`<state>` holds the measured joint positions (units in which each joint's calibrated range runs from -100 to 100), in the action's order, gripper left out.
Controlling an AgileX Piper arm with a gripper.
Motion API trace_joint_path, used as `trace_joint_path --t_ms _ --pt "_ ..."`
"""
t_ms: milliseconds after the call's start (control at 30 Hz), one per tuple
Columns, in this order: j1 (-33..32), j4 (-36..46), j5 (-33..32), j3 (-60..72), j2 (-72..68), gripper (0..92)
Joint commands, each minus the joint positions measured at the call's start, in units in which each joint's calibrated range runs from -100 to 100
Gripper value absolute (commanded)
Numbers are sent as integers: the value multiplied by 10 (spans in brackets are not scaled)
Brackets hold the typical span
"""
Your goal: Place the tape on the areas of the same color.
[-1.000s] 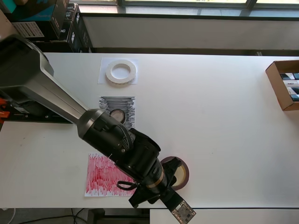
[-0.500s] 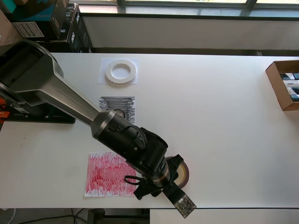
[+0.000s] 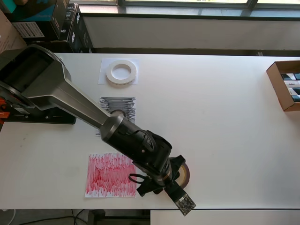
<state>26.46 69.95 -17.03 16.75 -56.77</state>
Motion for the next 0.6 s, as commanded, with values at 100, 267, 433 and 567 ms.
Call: trace_joint_path --t_ms 100,267,433,567 --pt "3 6 -2 0 -6 465" --pt "0 6 -2 0 -6 465" --pt "-1 6 -3 0 -11 465" --pt "0 5 -3 0 -22 465"
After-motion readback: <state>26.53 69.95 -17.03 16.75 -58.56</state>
